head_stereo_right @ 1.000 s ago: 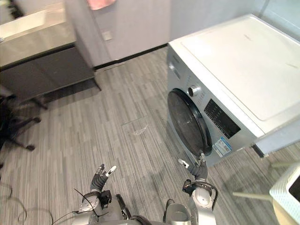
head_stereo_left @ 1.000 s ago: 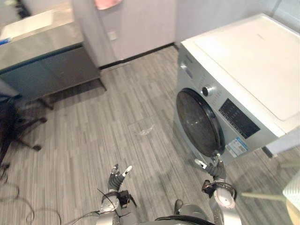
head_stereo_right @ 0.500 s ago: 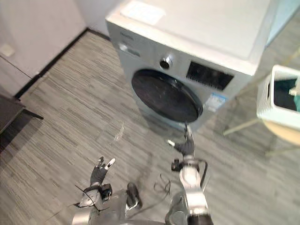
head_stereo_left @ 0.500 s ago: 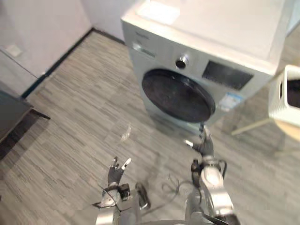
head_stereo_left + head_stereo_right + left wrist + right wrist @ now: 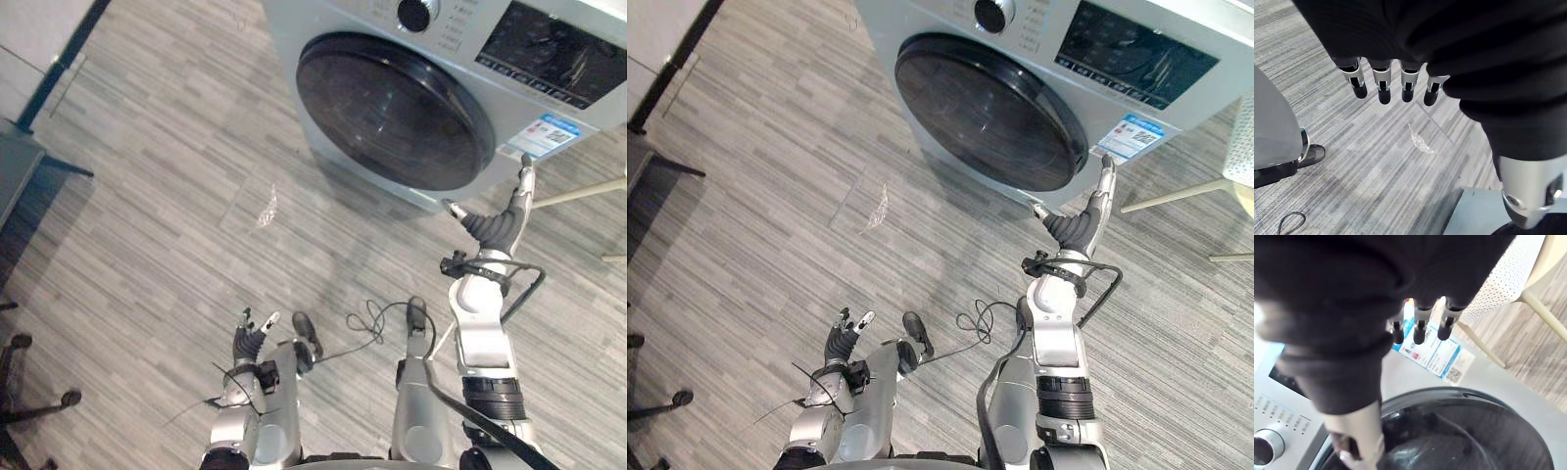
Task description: Pick up the laundry basket with both hands and put the clothes into the washing machine.
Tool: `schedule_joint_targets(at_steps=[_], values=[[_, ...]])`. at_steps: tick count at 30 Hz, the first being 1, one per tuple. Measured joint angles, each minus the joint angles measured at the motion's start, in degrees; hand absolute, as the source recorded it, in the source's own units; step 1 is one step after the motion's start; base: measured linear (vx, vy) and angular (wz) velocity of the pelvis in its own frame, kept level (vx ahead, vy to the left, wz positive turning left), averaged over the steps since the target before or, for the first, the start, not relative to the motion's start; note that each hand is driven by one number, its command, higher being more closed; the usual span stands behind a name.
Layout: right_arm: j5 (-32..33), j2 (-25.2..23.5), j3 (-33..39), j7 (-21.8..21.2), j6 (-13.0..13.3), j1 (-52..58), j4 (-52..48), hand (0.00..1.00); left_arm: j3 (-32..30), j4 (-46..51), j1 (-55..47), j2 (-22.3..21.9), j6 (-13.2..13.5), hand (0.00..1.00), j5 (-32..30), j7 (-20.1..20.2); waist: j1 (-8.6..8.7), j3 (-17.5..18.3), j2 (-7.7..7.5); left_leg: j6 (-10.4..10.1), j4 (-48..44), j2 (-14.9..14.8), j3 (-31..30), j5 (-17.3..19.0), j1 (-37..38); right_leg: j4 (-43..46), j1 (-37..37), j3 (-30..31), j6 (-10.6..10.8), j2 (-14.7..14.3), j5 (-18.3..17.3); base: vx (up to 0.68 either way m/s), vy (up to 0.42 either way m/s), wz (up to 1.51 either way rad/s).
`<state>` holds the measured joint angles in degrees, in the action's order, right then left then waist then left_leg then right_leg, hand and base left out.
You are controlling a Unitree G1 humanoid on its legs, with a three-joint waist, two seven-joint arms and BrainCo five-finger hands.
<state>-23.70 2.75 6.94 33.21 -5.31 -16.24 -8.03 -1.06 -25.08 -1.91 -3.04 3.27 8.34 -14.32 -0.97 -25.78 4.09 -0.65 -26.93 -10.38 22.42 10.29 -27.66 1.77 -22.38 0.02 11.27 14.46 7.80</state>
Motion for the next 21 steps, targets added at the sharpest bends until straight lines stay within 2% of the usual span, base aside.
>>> schedule_joint_targets(at_steps=[4,8,10,12,14,15,16,18,19,21], values=[[0.1,-1.2,0.2,1.9,-0.3,-0.1,-3.3,0.00,-1.9,0.3,0.4,-1.1,-0.2,0.00,0.1,-1.0,-0.33,-0.8,-0.49,-0.1,0.0,-0.5,-0.7,-0.2,-1.8,0.0,-1.2,-1.2,0.0,-0.4,0.0,-0.02,-0.026,0.07],[2.2,0.6,1.8,1.8,-0.1,-2.0,-2.0,0.00,-1.9,1.4,0.6,-1.1,-0.2,0.00,0.1,-1.0,-0.62,-1.8,-0.86,-0.3,1.1,-0.4,-0.9,-0.8,-2.2,0.0,-1.7,-1.7,0.0,-0.5,0.0,0.00,-0.014,0.04],[5.6,6.5,3.2,1.3,0.0,-7.3,6.2,0.00,-1.5,2.4,0.8,-1.0,0.0,0.00,1.0,-0.8,-0.80,-2.0,-0.82,-0.2,1.7,0.0,-1.5,-1.5,-2.3,0.0,-1.8,-2.0,0.0,-0.5,0.0,-0.01,-0.012,0.13],[9.6,16.9,4.2,-0.4,-0.2,-17.5,19.5,0.00,-1.4,2.8,0.8,-0.6,1.4,0.00,2.7,-0.7,-1.03,-2.4,-0.53,-0.3,3.2,0.5,-2.5,-2.9,-2.5,0.0,-1.8,-3.1,-0.3,-0.3,0.2,-0.05,-0.013,0.22],[11.4,25.4,2.7,-1.8,-0.8,-25.9,30.0,0.00,-1.0,2.8,0.8,-0.5,2.1,0.00,3.5,-0.6,-1.36,-3.4,-0.36,-0.3,4.0,0.5,-3.2,-3.7,-2.7,0.0,-2.1,-3.4,-0.9,-0.6,0.7,-0.08,-0.017,0.11],[12.4,27.7,-1.6,-2.2,-0.2,-26.7,33.7,0.00,-0.9,2.8,0.7,-0.5,2.2,0.00,4.5,-0.6,-1.31,-3.4,-0.43,-0.5,4.1,0.4,-3.6,-4.0,-3.2,0.3,-2.6,-3.6,-1.2,-0.8,0.9,-0.09,-0.009,0.05],[12.9,28.8,-2.8,-3.5,-0.2,-28.2,36.3,0.00,-0.5,3.0,0.7,-0.5,2.2,0.00,4.7,-0.5,-1.45,-3.4,-0.42,-0.6,4.1,0.4,-3.6,-4.2,-3.6,0.7,-3.1,-3.6,-1.2,-0.8,1.0,-0.15,-0.003,-0.01],[15.2,31.8,-6.1,-6.8,-0.3,-32.7,43.0,0.00,0.8,4.4,0.6,-0.5,2.3,0.00,5.9,0.0,-1.66,-3.5,-0.32,-0.5,4.0,0.2,-3.5,-4.5,-4.7,1.3,-4.7,-3.5,-1.6,-1.0,1.8,-0.15,0.004,-0.08],[18.7,34.9,-9.9,-11.5,-0.3,-36.0,46.9,0.00,1.5,6.1,0.6,-0.4,2.3,0.00,7.6,1.0,-2.16,-3.6,-0.24,-1.0,3.7,-0.9,-3.6,-4.3,-5.7,1.3,-5.4,-4.2,-2.5,-1.9,3.5,-0.19,-0.002,-0.11],[22.3,40.2,-15.0,-16.2,-0.1,-36.7,48.3,0.00,3.0,7.6,0.6,-0.4,2.4,0.00,9.0,2.2,-3.30,-3.6,-0.22,-1.3,3.9,-1.6,-3.7,-4.6,-5.7,1.4,-5.5,-5.1,-3.0,-2.2,3.9,-0.19,-0.042,-0.06]])
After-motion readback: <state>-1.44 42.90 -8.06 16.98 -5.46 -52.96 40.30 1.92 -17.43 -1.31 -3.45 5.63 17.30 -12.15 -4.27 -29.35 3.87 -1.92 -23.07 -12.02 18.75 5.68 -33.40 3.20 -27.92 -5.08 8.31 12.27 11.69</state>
